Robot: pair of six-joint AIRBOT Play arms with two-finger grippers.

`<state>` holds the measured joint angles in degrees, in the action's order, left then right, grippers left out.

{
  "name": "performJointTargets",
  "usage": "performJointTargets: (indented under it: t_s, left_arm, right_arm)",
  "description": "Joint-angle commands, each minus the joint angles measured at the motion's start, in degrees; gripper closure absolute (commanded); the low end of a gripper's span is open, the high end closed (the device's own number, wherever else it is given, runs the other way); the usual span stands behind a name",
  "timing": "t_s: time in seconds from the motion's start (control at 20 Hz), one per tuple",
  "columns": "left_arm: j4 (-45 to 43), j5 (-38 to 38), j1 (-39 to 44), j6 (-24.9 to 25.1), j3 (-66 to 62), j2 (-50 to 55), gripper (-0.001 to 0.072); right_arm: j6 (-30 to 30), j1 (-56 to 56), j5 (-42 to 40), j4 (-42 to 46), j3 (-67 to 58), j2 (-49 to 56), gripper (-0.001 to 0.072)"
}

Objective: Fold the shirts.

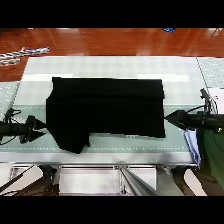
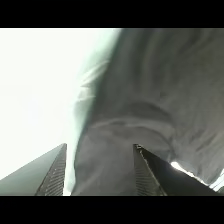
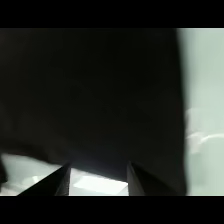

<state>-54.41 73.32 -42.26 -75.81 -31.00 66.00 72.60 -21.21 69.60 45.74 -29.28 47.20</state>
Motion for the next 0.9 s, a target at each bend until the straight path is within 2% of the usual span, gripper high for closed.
performJointTargets:
  t_s: [0.0,0.2,0.4,0.45,0.5,0.6,0.7,0.75,0.85]
  left_arm:
    - [2.34,-2.01,-0.90,3.39,4.55,-0.76,0.0204]
    - [2.40,-6.49,5.14,3.34,7.02,-0.22,0.0204]
    - [3.28,-10.21,15.21,3.19,7.04,1.16,0.0207]
    - [3.08,-10.05,17.14,3.37,6.86,1.55,0.0318]
    - [2.82,-9.90,18.36,3.41,6.73,1.55,0.0682]
    - [2.78,-8.98,18.23,3.61,5.90,1.53,0.0687]
    - [2.82,-7.98,17.64,3.61,4.74,1.53,0.0687]
    - [2.82,-7.74,17.64,3.63,4.33,1.51,0.0687]
    - [2.86,-7.74,17.64,3.61,4.11,1.53,0.0687]
  right_arm:
    - [-0.61,1.44,-0.42,-4.63,4.90,-4.94,0.0302]
    - [0.15,1.44,-0.61,-6.60,4.90,-4.92,0.0302]
    - [0.20,1.07,-1.01,-10.43,4.76,-4.92,0.0302]
    - [0.20,-0.33,-1.27,-9.49,4.15,-4.92,0.0303]
    - [0.24,-3.39,-0.42,-5.95,2.73,-4.92,0.0302]
    - [2.58,-11.19,3.58,7.13,0.17,-4.92,0.0303]
    - [8.22,-16.09,9.38,21.11,1.25,-4.94,0.0303]
    - [11.98,-15.76,10.10,23.41,3.15,-4.92,0.0303]
    - [10.40,-13.46,10.10,19.06,7.56,-4.85,0.0303]
